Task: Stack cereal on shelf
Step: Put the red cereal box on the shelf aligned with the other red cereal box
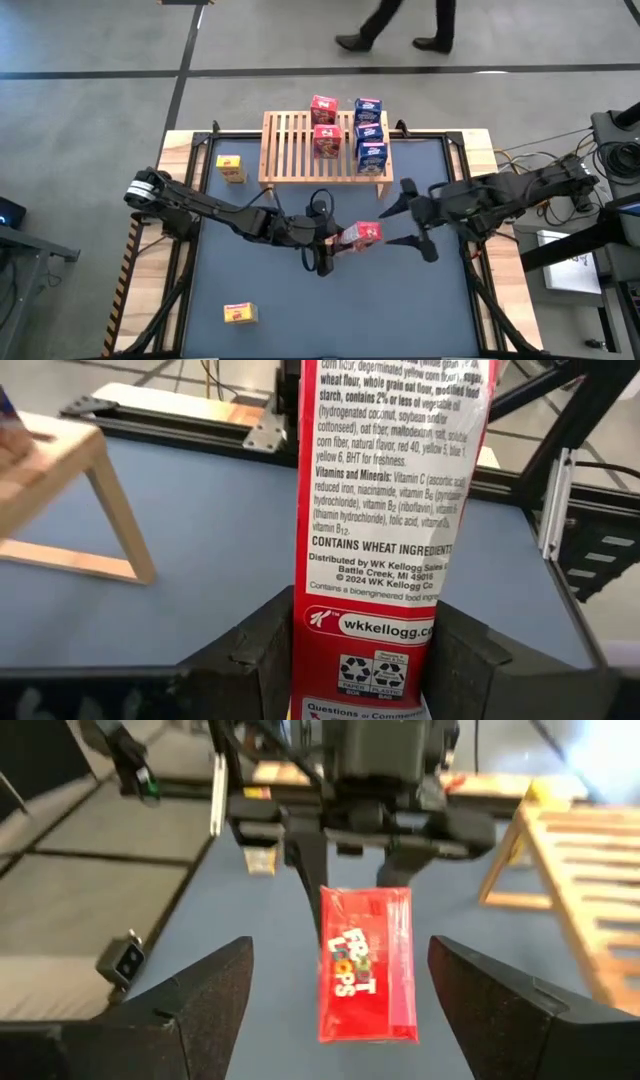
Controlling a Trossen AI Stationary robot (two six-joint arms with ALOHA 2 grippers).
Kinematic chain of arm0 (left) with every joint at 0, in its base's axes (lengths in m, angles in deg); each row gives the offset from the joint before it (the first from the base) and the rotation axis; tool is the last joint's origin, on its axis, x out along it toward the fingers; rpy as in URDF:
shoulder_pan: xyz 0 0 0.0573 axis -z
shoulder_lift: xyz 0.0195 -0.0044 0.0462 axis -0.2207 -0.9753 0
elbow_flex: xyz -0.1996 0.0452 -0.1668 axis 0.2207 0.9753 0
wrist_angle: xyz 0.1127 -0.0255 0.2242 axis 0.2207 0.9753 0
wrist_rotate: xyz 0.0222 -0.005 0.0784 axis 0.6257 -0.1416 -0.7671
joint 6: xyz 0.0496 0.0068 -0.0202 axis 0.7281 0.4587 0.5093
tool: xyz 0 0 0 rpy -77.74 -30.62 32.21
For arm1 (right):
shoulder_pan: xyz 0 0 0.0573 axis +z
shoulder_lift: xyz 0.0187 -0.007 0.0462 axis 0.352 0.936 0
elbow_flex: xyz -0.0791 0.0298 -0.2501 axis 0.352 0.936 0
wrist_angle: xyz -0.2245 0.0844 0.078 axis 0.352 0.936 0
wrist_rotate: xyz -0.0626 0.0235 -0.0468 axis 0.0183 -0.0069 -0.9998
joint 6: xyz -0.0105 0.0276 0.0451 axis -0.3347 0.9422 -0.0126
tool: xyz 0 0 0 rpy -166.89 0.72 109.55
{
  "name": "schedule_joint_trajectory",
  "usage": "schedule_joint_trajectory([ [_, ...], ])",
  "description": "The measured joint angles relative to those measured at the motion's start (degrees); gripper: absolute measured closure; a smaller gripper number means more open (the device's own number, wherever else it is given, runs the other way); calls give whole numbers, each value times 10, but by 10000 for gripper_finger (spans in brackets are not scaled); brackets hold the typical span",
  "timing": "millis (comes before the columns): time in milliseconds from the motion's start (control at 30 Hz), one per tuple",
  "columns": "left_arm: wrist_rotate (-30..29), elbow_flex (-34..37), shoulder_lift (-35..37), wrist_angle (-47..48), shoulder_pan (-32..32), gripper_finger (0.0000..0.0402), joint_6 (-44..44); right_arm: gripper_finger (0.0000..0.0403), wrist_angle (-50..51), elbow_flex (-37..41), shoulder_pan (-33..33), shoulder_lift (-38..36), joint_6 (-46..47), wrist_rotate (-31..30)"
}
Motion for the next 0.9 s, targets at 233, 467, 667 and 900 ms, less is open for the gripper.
schedule_joint_trajectory([
  [233,-6,13,8,-31,-5,248,38,121,-1,20,18,-54,-13,-7],
  [467,-6,118,56,-156,-17,248,42,132,-26,64,46,-80,-18,-50],
  [667,-4,256,129,-384,-34,248,74,133,-84,100,62,-83,-58,-49],
  [900,18,368,179,-547,-89,248,116,138,-200,170,74,-91,-109,15],
])
